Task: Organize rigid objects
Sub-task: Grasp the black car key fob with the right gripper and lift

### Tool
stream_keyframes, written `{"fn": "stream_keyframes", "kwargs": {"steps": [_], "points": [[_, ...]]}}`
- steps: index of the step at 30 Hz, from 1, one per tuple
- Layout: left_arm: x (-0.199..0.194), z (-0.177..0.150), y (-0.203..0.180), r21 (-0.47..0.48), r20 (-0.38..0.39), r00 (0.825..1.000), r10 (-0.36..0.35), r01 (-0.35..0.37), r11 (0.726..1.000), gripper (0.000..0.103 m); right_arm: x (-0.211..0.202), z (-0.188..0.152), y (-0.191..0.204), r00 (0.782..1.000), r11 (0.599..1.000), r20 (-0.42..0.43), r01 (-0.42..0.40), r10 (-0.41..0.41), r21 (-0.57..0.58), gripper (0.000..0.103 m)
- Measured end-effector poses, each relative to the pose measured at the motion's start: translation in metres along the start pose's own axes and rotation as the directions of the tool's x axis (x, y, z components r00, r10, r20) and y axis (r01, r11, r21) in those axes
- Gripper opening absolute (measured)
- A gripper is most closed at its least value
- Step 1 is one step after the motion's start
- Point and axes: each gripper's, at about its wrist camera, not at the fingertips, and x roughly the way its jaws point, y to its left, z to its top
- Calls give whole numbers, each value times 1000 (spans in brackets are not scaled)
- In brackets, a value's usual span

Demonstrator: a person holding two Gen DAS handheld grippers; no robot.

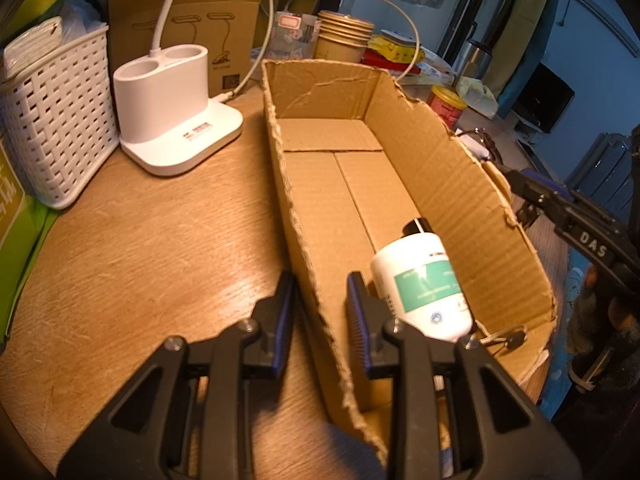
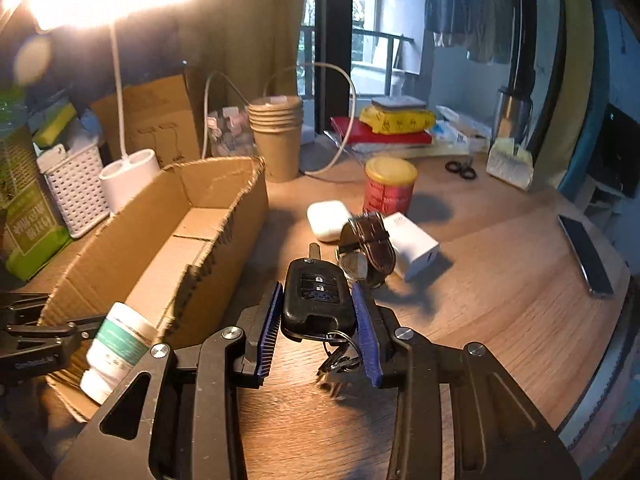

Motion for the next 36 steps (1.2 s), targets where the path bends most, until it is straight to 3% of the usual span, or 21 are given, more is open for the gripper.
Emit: {"fn": "stream_keyframes", "kwargs": {"steps": [18, 36], "points": [[0, 0, 0, 0, 0, 1000, 0, 0, 1000, 28, -51, 28, 35, 988, 994, 135, -58, 70, -90, 38], [0, 0, 0, -1, 0, 1000, -1, 1, 1000, 28, -55, 36, 72, 978, 980, 154, -116, 141, -161, 38]]}}
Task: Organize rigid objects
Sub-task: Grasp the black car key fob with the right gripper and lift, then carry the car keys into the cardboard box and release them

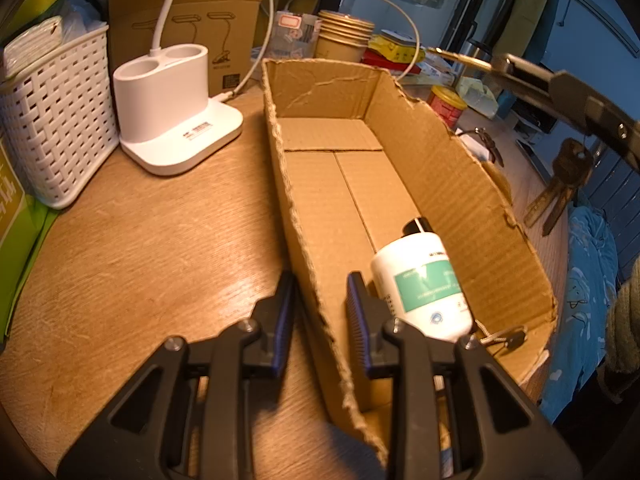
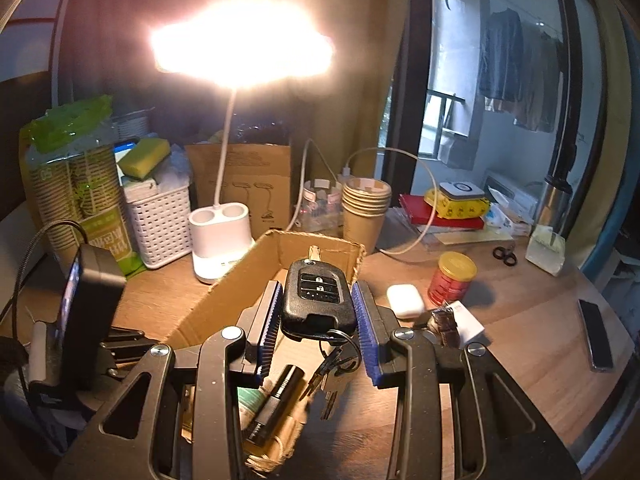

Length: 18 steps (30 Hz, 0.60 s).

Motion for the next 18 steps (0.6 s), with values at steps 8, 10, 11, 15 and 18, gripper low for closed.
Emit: {"fn": "stream_keyframes", "kwargs": {"steps": [8, 10, 11, 15, 18], "points": [[0, 0, 0, 0, 0, 1000, 0, 0, 1000, 28, 4, 7, 14, 999, 999, 10, -37, 37, -21, 38], [0, 0, 0, -1, 0, 1000, 0, 0, 1000, 28, 6, 7, 15, 999, 999, 6, -43, 43, -22, 38], [0, 0, 0, 0, 0, 1000, 0, 0, 1000, 28, 9, 6, 16, 999, 999, 1, -47, 47, -22, 38], [0, 0, 0, 0, 0, 1000, 0, 0, 1000, 28, 19, 2, 18, 998, 998, -20, -61, 60, -20, 38], [0, 0, 0, 0, 0, 1000, 0, 0, 1000, 28, 28, -1, 17, 997, 997, -39, -70, 70, -10, 38]]}}
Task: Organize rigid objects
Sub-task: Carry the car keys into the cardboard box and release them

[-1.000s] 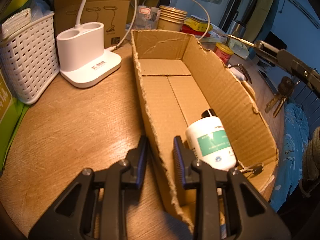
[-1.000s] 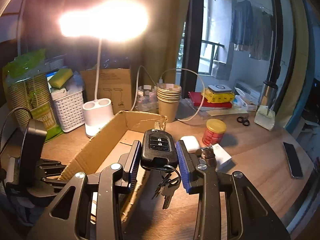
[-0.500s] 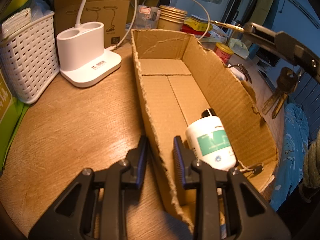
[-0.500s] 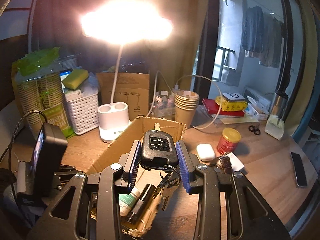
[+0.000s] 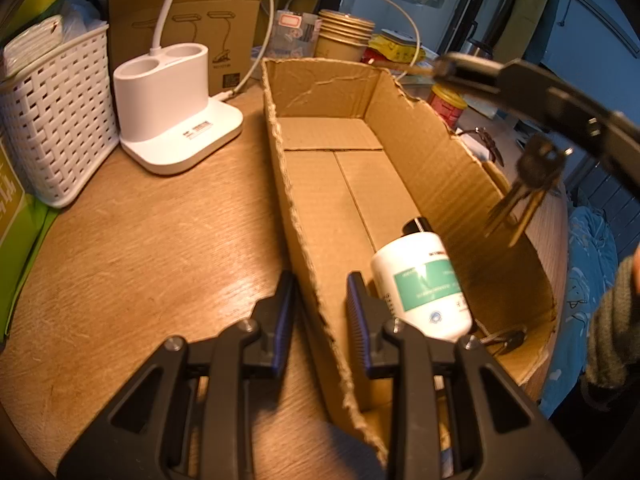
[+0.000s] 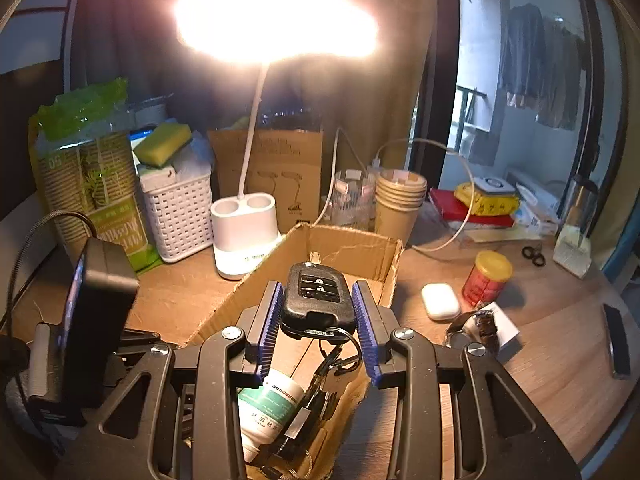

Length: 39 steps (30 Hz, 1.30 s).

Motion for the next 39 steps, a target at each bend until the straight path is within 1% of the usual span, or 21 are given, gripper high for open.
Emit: {"fn": "stream_keyframes", "kwargs": {"steps": [10, 16, 24, 39], "points": [[0, 0, 0, 0, 0, 1000, 0, 0, 1000, 28, 26, -14, -4, 997, 999, -74, -24, 28, 45, 38], [0, 0, 0, 0, 0, 1000, 0, 0, 1000, 28, 39, -21, -2, 991, 999, -129, -19, 25, 47, 38], [0, 0, 0, 0, 0, 1000, 0, 0, 1000, 28, 47, -28, 0, 986, 998, -162, -33, 40, 48, 38], [1, -2, 1, 0, -1, 1000, -1, 1, 1000, 28, 42, -28, 1, 988, 998, -147, -39, 46, 51, 38]]}}
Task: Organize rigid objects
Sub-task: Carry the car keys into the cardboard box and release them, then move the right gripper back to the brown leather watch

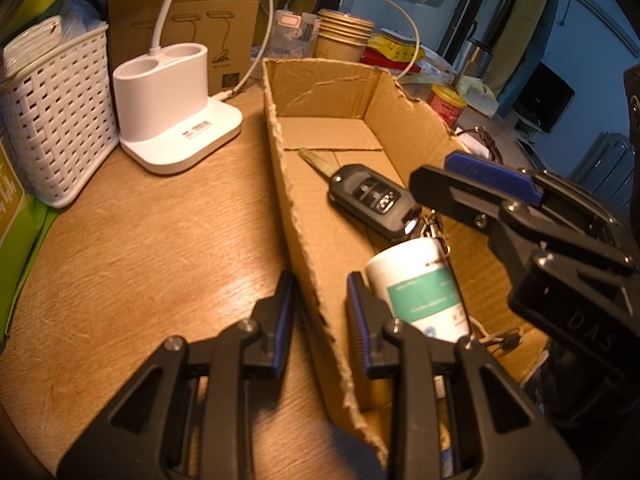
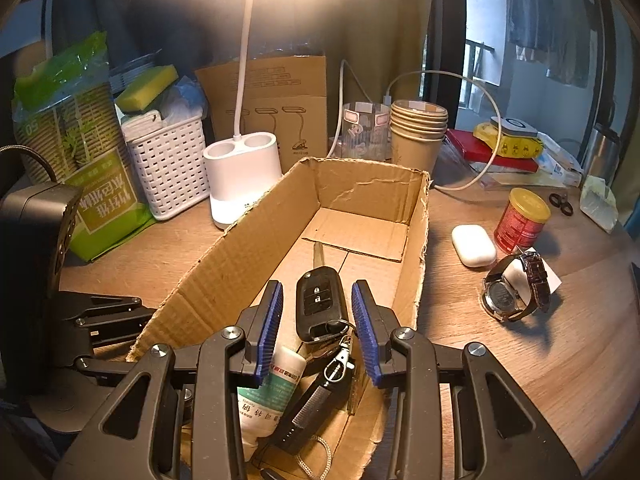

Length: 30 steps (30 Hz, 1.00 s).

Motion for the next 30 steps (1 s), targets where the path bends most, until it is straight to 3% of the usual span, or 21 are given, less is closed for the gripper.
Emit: {"fn": "stream_keyframes", "kwargs": {"steps": [11, 26, 30], "points": [[0, 0, 0, 0, 0, 1000, 0, 0, 1000, 28, -16, 3, -5, 999, 1000, 54, 3, -4, 13, 38], [0, 0, 0, 0, 0, 1000, 0, 0, 1000, 28, -49, 4, -45, 988, 991, 122, 80, -93, 103, 41], [0, 0, 0, 0, 0, 1000, 0, 0, 1000, 28, -55, 3, -57, 984, 986, 132, 101, -119, 130, 47]]}}
